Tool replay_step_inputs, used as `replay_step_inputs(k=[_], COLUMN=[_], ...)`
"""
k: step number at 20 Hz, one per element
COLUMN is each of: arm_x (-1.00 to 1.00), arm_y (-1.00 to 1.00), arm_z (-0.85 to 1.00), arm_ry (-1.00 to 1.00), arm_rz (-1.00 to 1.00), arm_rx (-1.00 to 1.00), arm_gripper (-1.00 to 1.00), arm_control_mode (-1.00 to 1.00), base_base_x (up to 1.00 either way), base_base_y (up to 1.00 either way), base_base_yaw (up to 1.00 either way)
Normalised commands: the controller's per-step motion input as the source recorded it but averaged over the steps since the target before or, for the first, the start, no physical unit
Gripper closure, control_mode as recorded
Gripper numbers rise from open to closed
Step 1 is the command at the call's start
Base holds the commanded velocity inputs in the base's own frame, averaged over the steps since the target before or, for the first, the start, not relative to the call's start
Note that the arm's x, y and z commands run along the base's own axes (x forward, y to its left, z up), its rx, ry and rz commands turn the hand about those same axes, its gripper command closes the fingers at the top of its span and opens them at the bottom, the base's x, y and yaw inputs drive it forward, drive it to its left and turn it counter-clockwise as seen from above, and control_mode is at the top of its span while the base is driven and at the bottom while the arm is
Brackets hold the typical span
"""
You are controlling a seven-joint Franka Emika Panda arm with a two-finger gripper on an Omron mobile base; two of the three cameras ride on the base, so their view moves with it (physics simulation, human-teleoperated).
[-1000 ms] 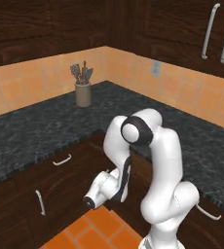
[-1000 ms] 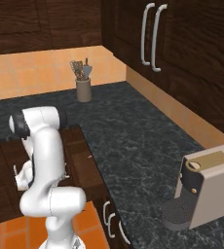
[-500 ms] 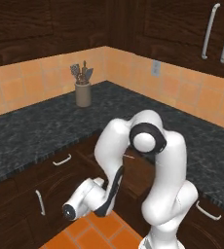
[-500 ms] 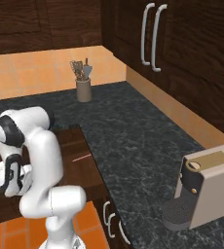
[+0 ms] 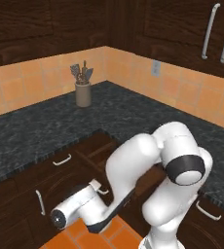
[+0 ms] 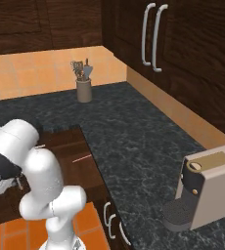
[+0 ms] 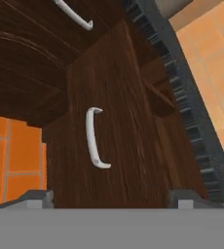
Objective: Take a straw from the drawer in front and place it inside the glass cup on the dining counter.
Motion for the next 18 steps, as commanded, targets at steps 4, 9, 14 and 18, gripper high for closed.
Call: replay_step_inputs(k=[4, 9, 14, 18], arm_x=[0.41, 0.79, 0.99, 0.76], arm_y=[-0.75, -0.6, -0.45, -0.16], arm_z=[1.0, 1.0, 0.55, -0.03], arm_ry=[0.14, 0.37, 0.59, 0.6], arm_rz=[-0.02, -0.03, -0.07, -0.03], arm_rx=[0.37, 0.39, 0.28, 0.1], arm_gripper=[-1.0, -1.0, -1.0, -1.0], arm_control_mode=[-1.0, -1.0, -1.0, -1.0], base_base_x=[0.0, 0.0, 0.0, 0.0], base_base_y=[0.0, 0.0, 0.0, 0.0], base_base_yaw=[0.0, 0.0, 0.0, 0.0])
